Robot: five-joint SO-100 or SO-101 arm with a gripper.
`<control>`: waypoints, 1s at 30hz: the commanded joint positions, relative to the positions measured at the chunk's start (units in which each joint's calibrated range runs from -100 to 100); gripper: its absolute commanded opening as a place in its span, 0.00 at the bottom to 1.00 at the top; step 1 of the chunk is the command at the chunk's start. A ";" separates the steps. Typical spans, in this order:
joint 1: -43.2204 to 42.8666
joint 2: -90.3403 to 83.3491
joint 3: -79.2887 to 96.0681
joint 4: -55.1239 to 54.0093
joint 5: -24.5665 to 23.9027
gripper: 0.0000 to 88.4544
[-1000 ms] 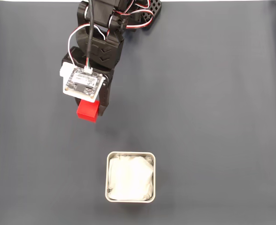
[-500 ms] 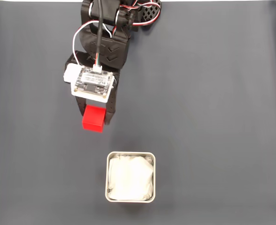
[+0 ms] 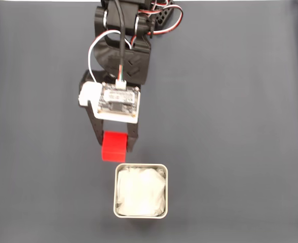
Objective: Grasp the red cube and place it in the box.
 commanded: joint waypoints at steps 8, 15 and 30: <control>-3.23 5.30 -10.86 0.09 -0.39 0.07; -4.58 9.28 -14.69 0.09 -0.49 0.07; -6.86 17.95 -21.71 -0.40 -0.83 0.07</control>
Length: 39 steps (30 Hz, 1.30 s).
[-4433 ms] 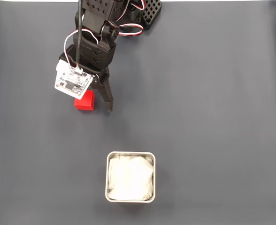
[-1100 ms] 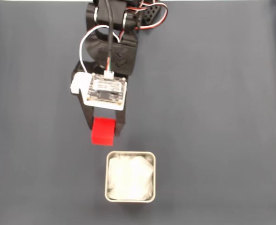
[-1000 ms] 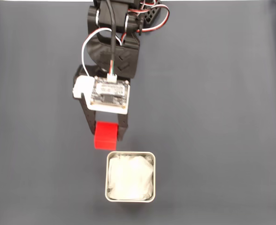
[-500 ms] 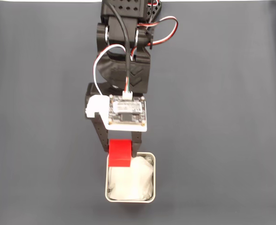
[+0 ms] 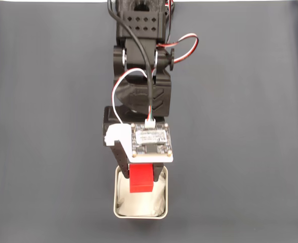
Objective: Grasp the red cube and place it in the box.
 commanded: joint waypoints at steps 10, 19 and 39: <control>-0.98 3.61 -6.64 -0.81 -1.42 0.07; -0.91 5.52 -7.83 -0.98 -2.00 0.07; -0.70 5.86 -7.83 -1.72 -2.59 0.07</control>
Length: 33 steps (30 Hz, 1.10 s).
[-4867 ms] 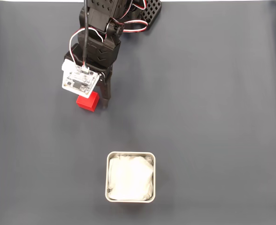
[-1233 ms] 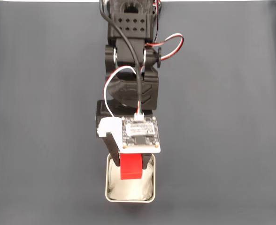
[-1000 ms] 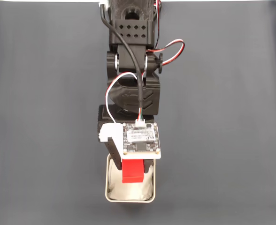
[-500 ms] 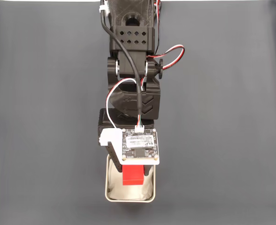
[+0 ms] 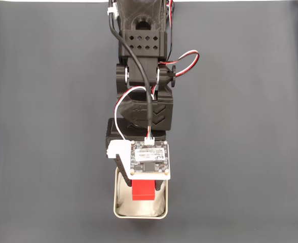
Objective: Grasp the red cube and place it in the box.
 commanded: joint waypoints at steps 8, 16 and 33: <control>0.03 -1.00 -2.40 -3.11 -1.22 0.44; 0.03 -1.08 -2.31 -3.85 -0.93 0.53; 0.10 -2.12 -0.57 -4.75 -0.44 0.53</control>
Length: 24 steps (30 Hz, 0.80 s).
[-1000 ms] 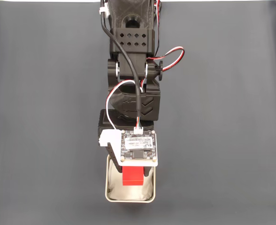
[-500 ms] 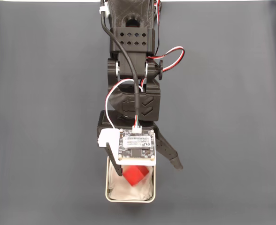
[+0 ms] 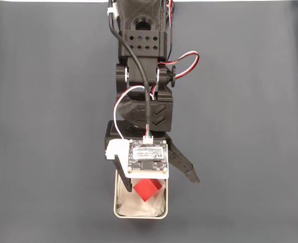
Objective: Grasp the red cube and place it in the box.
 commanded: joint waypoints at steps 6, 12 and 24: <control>0.32 -2.38 -0.21 -1.90 0.44 0.53; 0.39 -2.73 -0.12 -1.90 0.15 0.51; -2.17 -19.11 6.00 -0.92 -0.93 0.00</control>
